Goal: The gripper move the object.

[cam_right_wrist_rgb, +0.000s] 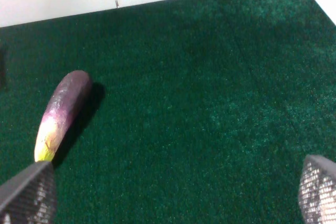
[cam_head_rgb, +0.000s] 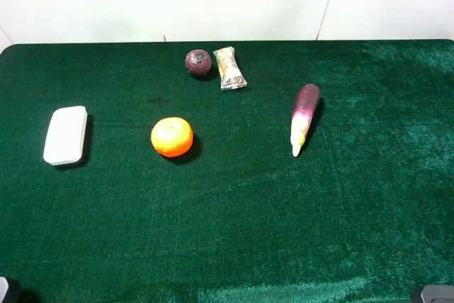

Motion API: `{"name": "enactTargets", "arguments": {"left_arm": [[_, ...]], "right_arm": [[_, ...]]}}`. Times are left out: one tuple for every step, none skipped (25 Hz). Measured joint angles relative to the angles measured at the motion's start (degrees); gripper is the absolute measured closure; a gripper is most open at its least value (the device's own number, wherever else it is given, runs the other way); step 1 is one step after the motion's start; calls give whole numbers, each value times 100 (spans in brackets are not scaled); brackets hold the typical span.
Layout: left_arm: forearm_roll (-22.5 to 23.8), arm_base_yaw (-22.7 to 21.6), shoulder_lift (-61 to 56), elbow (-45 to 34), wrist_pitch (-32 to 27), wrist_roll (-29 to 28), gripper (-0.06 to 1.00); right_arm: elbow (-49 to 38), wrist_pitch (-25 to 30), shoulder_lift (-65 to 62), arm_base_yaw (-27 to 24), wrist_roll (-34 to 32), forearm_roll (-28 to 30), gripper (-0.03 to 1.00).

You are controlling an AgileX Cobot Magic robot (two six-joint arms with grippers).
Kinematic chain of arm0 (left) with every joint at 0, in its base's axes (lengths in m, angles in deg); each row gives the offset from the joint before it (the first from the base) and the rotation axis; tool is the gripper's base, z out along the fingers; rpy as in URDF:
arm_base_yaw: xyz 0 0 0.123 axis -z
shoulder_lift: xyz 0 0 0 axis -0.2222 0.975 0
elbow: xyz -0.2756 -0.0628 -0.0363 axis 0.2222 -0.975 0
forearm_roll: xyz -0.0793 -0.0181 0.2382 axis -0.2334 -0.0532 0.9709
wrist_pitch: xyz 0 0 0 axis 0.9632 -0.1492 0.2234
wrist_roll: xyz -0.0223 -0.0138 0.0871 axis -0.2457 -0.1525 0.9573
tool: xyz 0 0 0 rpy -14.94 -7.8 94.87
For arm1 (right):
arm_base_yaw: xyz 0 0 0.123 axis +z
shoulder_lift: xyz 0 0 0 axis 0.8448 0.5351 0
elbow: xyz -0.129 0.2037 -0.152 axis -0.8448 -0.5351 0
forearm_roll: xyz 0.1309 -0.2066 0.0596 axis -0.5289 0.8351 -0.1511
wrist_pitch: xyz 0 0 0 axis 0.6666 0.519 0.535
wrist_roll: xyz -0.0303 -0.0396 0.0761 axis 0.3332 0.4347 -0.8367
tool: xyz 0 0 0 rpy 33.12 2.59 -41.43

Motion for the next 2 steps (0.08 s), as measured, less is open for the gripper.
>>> {"name": "enactTargets", "arguments": {"left_arm": [[0, 0, 0, 0, 0, 0, 4], [0, 0, 0, 0, 0, 0, 4]], "right_arm": [[0, 0, 0, 0, 0, 0, 28], [0, 0, 0, 0, 0, 0, 28]]}}
